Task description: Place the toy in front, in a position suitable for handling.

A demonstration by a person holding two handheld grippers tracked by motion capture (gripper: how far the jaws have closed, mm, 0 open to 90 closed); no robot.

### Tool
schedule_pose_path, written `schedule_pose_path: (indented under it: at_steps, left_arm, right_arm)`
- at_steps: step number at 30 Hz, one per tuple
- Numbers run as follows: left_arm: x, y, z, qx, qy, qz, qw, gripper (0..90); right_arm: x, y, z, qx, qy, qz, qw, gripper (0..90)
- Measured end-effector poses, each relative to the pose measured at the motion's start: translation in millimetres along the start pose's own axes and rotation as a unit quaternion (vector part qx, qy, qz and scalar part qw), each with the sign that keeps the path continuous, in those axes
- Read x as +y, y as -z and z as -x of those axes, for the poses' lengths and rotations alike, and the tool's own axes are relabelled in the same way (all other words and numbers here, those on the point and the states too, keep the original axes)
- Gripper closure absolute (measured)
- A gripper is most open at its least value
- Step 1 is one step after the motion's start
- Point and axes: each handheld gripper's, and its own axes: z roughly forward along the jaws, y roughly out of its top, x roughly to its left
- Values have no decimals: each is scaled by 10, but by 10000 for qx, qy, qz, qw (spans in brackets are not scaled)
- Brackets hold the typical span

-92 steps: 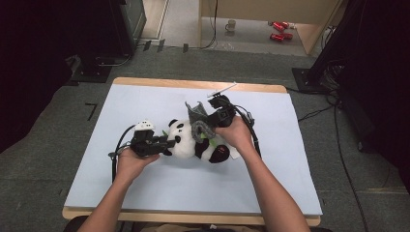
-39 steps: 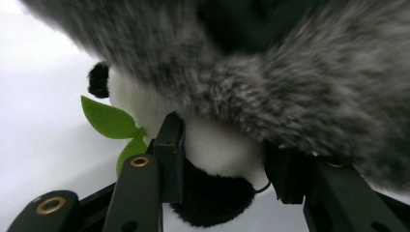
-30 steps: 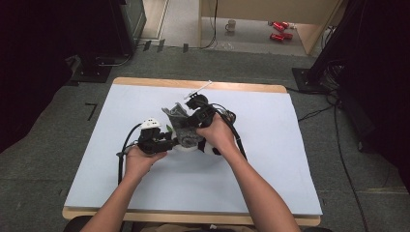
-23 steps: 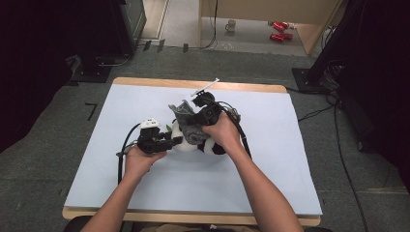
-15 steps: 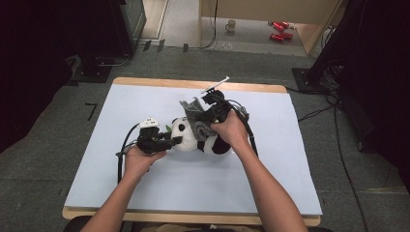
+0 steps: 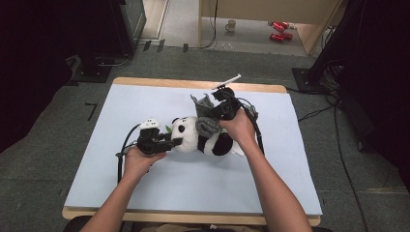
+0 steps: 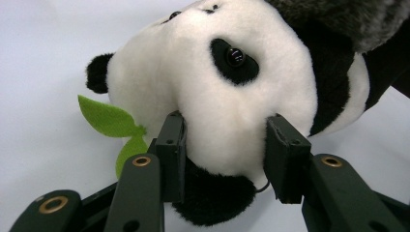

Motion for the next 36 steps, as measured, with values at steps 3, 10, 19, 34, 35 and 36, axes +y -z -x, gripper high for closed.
schedule_pose_path:
  at_steps: [3, 10, 19, 34, 35, 36]
  left_arm:
    - [0, 1, 1, 17, 6, 11, 10000, 568]
    - [15, 7, 8, 67, 21, 14, 10000, 568]
    - [49, 17, 27, 101, 92, -114, 9998, 570]
    - [34, 8, 1, 19, 172, -15, 9998, 569]
    - [34, 9, -1, 15, 169, -21, 9999, 569]
    - [33, 10, -2, 15, 168, -24, 9999, 568]
  right_arm:
    - [54, 36, -104, 202, 44, 123, 9997, 769]
    - [192, 11, -439, 612, 327, 281, 9972, 769]
    - [127, -378, -627, 506, 611, -302, 9964, 764]
    - [79, -216, -307, 318, 560, -282, 9975, 761]
    - [74, -206, -288, 303, 516, -295, 9978, 761]
    - [63, -193, -251, 301, 480, -312, 9979, 761]
